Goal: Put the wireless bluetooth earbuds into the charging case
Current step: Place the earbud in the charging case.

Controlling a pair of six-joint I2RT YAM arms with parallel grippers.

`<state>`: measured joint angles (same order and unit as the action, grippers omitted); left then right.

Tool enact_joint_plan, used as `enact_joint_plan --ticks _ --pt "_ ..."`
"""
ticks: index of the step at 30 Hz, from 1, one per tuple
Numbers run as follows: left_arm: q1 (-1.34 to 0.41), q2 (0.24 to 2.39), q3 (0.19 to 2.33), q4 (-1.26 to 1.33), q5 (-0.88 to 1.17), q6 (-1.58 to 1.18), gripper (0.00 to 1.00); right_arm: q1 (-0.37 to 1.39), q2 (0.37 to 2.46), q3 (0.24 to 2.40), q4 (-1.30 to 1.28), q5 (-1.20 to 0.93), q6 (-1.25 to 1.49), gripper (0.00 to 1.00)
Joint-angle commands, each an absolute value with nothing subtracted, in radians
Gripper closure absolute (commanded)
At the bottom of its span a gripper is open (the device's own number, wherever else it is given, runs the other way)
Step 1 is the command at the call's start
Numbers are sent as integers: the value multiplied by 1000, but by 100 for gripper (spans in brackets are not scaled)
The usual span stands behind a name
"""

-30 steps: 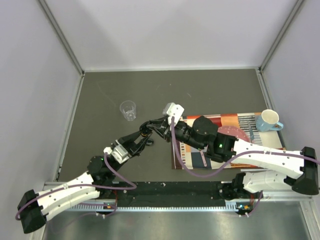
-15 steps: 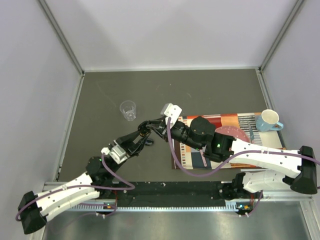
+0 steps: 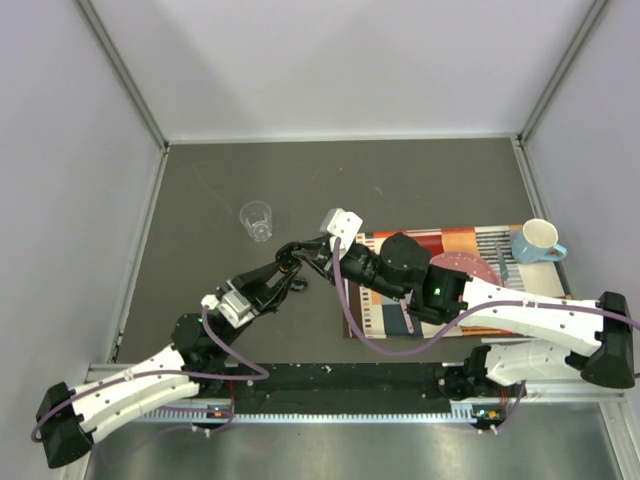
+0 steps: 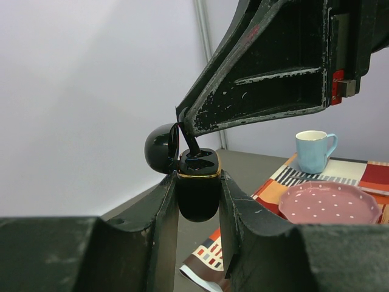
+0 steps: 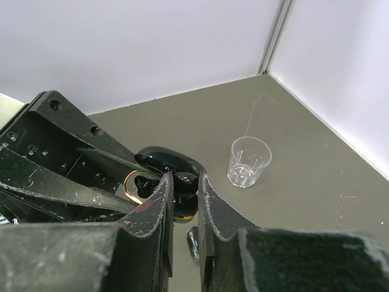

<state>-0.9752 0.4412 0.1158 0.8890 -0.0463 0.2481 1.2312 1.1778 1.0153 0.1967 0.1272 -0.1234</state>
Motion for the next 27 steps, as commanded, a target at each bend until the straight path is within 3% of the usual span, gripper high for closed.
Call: enact_joint_plan --ticks 1,21,27 --pt "-974 434 133 1025 -66 229 100 1241 1173 1014 156 109 -115 100" --pt "-974 463 127 1098 -69 238 100 1249 1169 1020 147 287 -155 100" --pt "-974 466 127 1104 -63 241 100 1250 1175 1016 149 239 -143 100"
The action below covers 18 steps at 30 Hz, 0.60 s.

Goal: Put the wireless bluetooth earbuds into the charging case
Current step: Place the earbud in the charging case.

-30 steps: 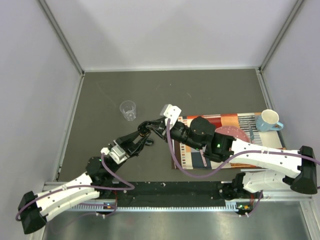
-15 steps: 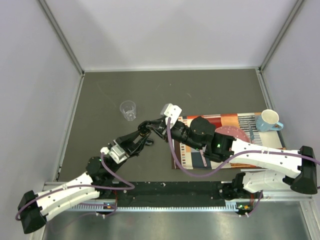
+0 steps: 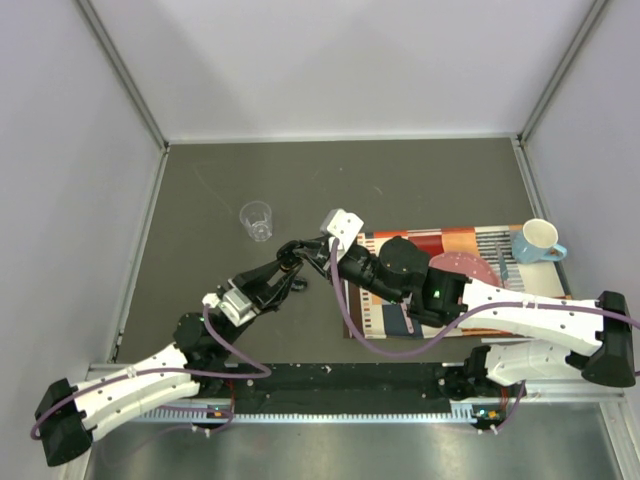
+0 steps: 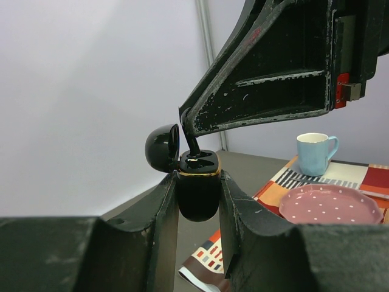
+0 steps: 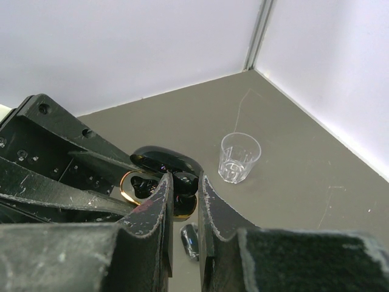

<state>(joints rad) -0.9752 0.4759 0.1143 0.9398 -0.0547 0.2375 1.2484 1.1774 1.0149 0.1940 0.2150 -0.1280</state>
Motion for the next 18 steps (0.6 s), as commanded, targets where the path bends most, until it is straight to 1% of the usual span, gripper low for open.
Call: enact_joint_plan --ticks 1,8,13,18 --pt "-974 469 127 1106 -64 241 100 1252 1177 1014 149 224 -137 100" --pt "-974 485 127 1124 -67 247 100 1250 1167 1006 153 121 -54 100" --pt "-974 482 127 1124 -67 245 100 1252 1164 1002 138 153 -64 100" --pt "-974 471 129 1112 -75 253 100 1252 1149 1031 45 195 -100 100"
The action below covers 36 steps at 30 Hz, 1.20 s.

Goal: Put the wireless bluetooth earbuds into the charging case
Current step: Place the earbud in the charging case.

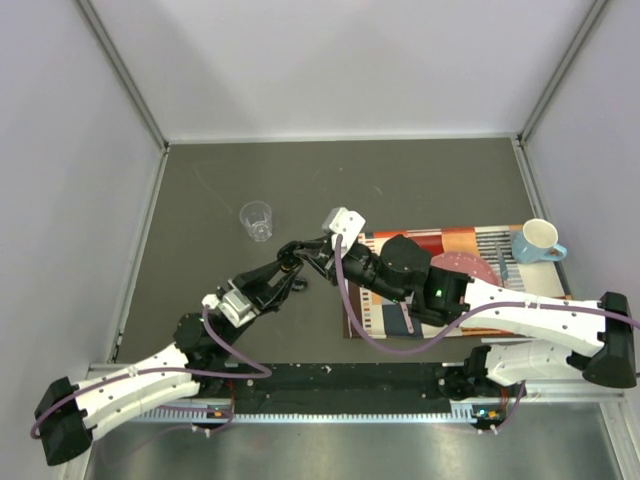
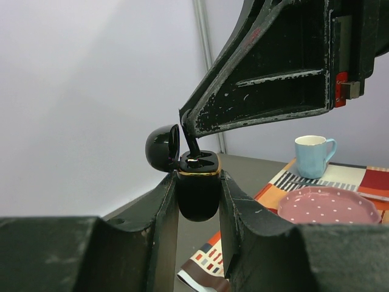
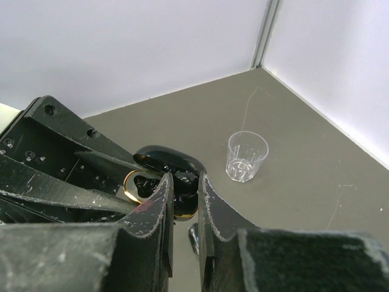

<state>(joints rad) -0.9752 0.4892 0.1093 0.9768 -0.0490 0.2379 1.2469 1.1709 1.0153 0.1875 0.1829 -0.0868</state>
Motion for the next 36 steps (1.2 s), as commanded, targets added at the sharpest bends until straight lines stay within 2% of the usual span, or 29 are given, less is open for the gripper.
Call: enact_joint_plan --ticks 1,19,36 --pt "-974 468 129 1108 -77 259 100 1252 1143 1032 32 196 -100 100" --pt "-974 457 129 1071 -66 273 100 1259 1124 1075 -8 189 -77 100" --pt "-974 460 138 1077 -12 272 100 1259 1229 1150 -38 170 -97 100"
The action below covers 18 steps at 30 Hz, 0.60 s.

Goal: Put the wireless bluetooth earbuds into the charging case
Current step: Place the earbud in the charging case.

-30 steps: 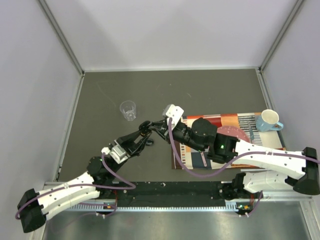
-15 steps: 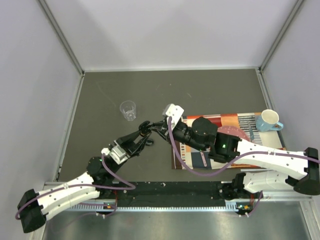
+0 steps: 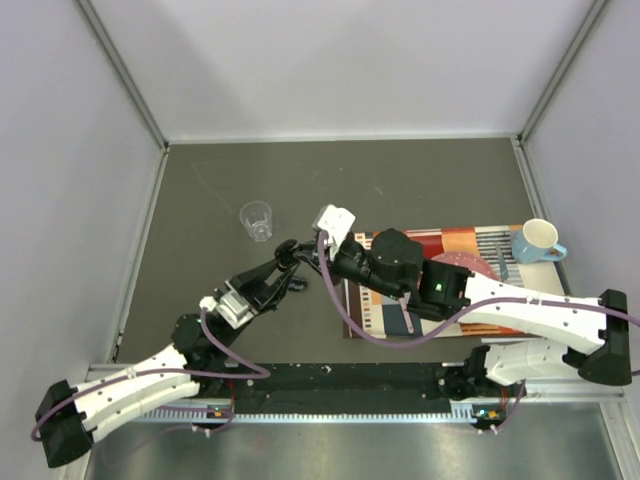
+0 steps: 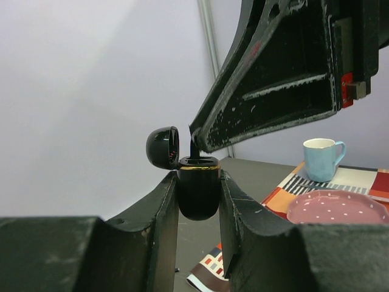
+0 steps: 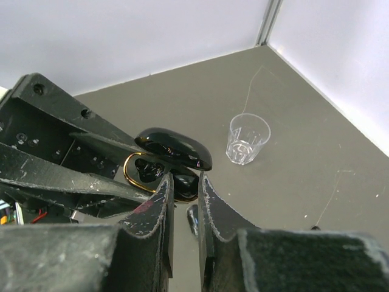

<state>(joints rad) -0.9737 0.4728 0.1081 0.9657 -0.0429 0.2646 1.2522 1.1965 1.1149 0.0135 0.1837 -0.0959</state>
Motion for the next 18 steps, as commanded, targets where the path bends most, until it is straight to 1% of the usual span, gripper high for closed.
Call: enact_joint_plan --ticks 1,4,6,7,9,10,12,13,15,16,18 --pt "-974 462 138 1080 -12 273 100 1261 1236 1157 -52 167 -100 100" --pt "-974 468 137 1091 -15 273 100 1259 1250 1184 -86 152 -100 100" --pt "-974 474 135 1097 -18 273 100 1259 1258 1192 -101 153 -91 91" --pt "-974 476 135 1100 -18 272 100 1259 1258 1193 -101 149 -87 81" --pt "-974 480 133 1104 -17 272 100 1261 1255 1198 -101 147 -80 72" --pt "-974 482 132 1106 -17 272 100 1259 1253 1201 -100 147 -74 66" --pt "-974 486 130 1111 -17 268 100 1259 1246 1212 -98 146 -64 58" --pt "-974 488 129 1111 -17 265 100 1261 1243 1215 -94 146 -58 51" --pt "-974 492 127 1114 -18 265 100 1261 1230 1227 -81 159 -46 47" --pt "-974 489 124 1114 -20 265 100 1259 1224 1230 -75 169 -41 41" --pt "-974 488 121 1115 -26 261 100 1261 1192 1233 -36 199 -29 34"
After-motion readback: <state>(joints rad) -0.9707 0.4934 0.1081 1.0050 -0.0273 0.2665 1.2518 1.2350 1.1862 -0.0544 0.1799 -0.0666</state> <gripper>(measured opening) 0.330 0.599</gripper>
